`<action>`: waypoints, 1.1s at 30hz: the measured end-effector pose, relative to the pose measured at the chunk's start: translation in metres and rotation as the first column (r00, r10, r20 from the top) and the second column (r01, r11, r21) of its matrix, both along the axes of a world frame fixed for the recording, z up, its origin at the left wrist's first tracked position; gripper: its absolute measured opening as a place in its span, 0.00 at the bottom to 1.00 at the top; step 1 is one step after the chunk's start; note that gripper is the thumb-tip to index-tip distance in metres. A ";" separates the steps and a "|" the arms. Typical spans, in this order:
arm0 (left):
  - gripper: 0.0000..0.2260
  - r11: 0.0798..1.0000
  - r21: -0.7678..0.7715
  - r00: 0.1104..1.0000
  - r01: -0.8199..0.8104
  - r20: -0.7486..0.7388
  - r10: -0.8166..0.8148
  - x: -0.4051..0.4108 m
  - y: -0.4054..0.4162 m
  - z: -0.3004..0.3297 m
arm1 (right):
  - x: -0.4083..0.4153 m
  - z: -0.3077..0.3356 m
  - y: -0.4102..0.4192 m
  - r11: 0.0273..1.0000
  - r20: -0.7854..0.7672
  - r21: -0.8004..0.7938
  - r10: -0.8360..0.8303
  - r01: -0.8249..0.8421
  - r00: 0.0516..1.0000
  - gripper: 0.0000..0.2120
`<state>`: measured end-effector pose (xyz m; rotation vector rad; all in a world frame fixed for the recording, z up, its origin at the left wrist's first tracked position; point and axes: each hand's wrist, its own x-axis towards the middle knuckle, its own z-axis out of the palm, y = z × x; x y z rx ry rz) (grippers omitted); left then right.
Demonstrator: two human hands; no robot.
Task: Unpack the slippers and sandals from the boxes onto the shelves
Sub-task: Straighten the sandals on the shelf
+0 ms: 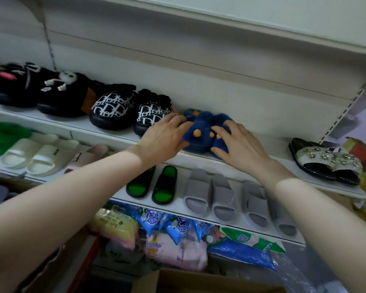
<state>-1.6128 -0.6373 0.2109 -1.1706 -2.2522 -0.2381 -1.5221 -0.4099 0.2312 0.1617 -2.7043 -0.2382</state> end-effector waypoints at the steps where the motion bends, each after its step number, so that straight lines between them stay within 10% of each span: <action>1: 0.23 1.000 -0.006 0.999 0.018 -0.028 -0.018 0.004 -0.014 0.003 | 0.004 0.004 -0.013 0.999 -0.006 0.029 0.039 -0.039 0.999 0.28; 13: 0.19 0.987 -0.062 0.977 -0.146 -0.168 0.134 0.059 -0.293 0.014 | -0.011 0.010 -0.264 0.852 0.036 0.282 0.450 -0.441 0.892 0.26; 33: 0.18 0.759 -0.117 0.759 -0.641 0.048 0.649 0.145 -0.780 -0.068 | -0.057 -0.075 -0.778 0.513 0.126 0.091 0.844 -0.853 0.521 0.25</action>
